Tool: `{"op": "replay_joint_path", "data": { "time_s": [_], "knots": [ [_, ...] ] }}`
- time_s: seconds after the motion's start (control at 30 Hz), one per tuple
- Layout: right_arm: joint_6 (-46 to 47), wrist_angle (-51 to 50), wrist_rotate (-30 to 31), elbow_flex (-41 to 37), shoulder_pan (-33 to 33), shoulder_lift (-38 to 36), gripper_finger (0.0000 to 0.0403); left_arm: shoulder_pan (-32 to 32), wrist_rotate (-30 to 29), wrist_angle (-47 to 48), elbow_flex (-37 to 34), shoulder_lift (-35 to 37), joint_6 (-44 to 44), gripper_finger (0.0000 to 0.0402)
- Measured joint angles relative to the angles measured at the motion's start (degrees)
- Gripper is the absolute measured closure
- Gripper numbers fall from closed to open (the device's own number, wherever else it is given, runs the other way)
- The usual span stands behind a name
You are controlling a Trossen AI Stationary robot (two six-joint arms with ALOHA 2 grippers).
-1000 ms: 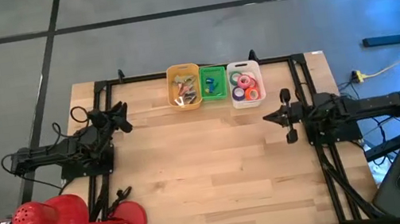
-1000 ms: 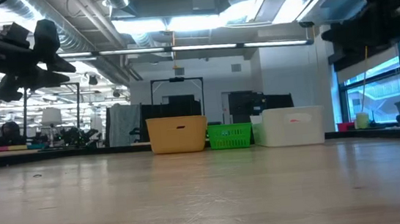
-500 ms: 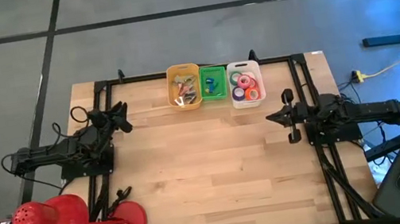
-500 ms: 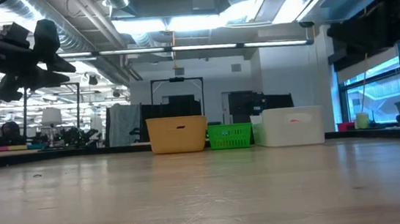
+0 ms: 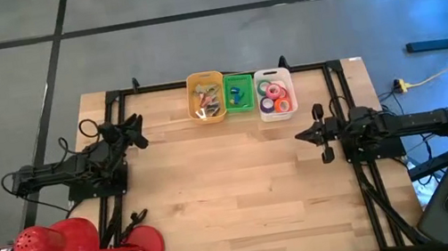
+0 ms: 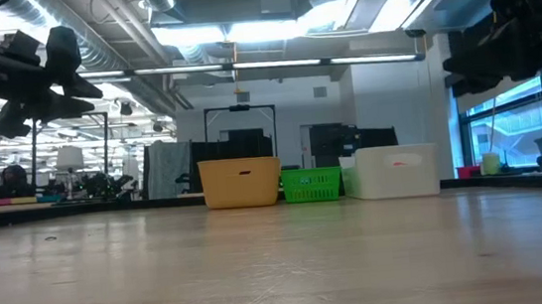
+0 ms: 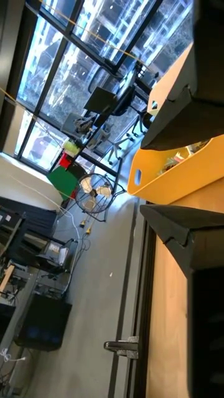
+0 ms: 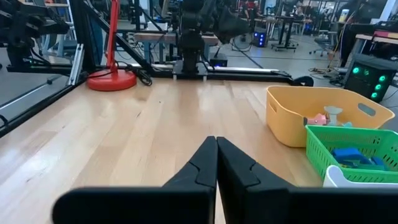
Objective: Pick and place Stapler, Stapler remover, tape
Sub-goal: Return to Home Position
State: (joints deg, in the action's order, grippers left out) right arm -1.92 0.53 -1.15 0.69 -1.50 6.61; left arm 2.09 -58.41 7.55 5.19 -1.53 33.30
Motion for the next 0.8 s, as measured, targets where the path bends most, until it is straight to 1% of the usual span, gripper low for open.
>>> {"op": "replay_joint_path", "data": {
  "time_s": [0.37,0.8],
  "knots": [
    [-0.01,0.02,0.00,0.00,0.00,0.09,0.0383,0.02,0.00,0.00,0.00,-0.01,0.00,0.0258],
    [-0.03,0.03,0.01,0.00,0.00,0.09,0.0382,0.00,-0.01,0.07,0.00,0.60,-0.02,0.0258]
  ]
}}
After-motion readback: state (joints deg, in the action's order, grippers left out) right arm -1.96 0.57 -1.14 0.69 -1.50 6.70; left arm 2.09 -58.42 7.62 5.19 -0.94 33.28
